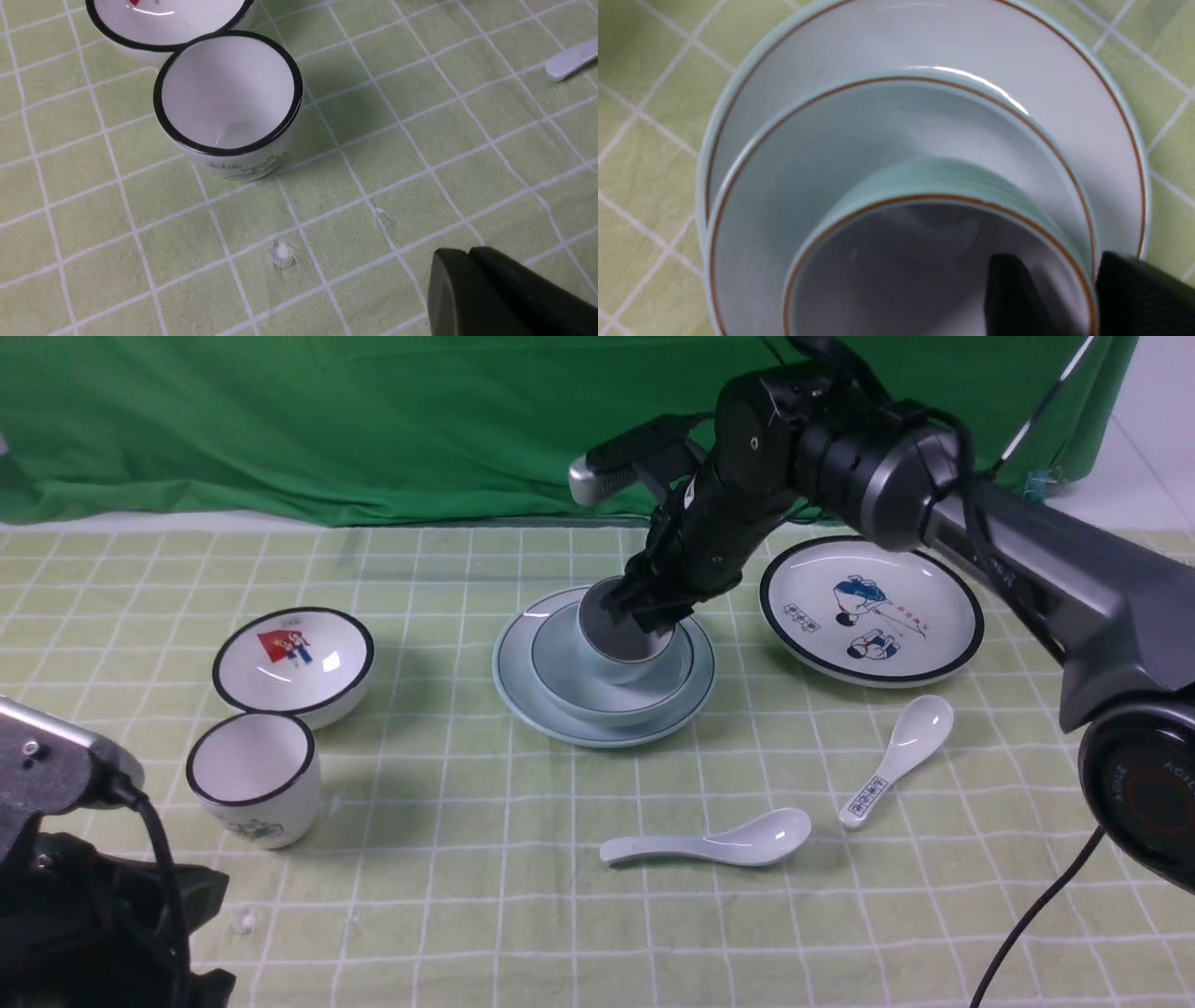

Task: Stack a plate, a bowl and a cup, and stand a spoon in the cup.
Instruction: Use the right arm to put the blue teacup into the blue rice bowl in the middle, then use the right arm to grab a blue soup spoon

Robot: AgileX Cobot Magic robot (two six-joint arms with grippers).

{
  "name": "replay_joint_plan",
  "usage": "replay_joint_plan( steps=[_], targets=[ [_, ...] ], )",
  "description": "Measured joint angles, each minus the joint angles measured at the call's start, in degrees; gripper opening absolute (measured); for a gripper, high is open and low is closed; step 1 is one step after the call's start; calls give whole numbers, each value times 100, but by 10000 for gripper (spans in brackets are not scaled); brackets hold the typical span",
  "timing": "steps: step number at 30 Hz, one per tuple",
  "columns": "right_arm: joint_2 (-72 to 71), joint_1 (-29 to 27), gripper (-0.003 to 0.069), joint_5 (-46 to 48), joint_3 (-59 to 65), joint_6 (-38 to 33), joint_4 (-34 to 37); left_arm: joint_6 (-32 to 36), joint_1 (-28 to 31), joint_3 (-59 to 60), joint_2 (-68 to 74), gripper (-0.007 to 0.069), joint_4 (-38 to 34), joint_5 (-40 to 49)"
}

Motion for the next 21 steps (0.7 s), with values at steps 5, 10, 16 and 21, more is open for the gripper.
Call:
replay_joint_plan(
  steps=[5, 10, 16, 21],
  targets=[
    [-666, 0, 469, 487, -27, -151, 31, 0, 0, 0, 0, -36, -14, 0],
    [-1227, 96, 466, 1351, 416, -1136, 227, 0, 0, 0, 0, -36, -162, 0],
    [-1454, 509, 466, 1216, 2121, -2547, 492, 0, 0, 0, 0, -36, -262, 0],
    [-1332, 691, 466, 700, 2980, -2942, 448, 0, 0, 0, 0, -36, -267, -1]
  ],
)
